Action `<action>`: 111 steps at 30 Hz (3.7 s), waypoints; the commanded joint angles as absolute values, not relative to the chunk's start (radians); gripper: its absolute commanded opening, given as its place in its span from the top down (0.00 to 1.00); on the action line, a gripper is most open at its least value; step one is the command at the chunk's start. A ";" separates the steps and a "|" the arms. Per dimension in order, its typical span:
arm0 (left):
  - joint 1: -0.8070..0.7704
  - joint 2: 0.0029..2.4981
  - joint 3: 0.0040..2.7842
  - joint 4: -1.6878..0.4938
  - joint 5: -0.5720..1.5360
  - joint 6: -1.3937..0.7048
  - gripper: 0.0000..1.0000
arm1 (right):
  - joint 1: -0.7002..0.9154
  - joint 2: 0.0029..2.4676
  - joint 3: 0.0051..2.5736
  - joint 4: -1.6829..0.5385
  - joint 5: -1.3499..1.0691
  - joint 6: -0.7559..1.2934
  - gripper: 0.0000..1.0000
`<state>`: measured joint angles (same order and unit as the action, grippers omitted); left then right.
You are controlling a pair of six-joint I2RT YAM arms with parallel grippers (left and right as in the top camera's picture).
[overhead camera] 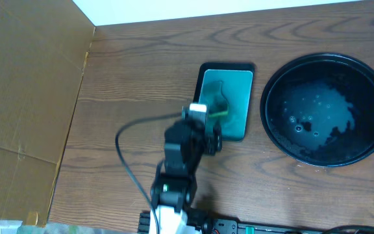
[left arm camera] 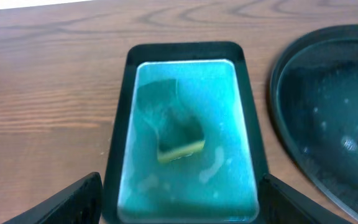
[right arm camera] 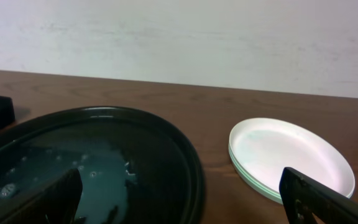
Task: Clean dirty plates on tray and stack at the side
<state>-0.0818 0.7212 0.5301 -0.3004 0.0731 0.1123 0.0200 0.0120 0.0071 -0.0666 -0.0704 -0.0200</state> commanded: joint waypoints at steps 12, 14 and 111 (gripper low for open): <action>0.012 0.243 0.081 0.020 0.152 0.191 0.20 | 0.023 0.006 0.006 -0.071 -0.064 -0.035 0.01; 0.038 0.195 0.046 0.033 0.183 0.196 0.20 | 0.023 0.006 0.006 -0.071 -0.064 -0.035 0.01; 0.047 0.005 0.004 -0.067 0.062 0.067 0.07 | 0.023 0.007 0.006 -0.071 -0.064 -0.035 0.01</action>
<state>0.0505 0.0109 0.0196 -0.0307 0.0544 0.0532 0.0200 0.0120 0.0071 -0.0669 -0.0704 -0.0196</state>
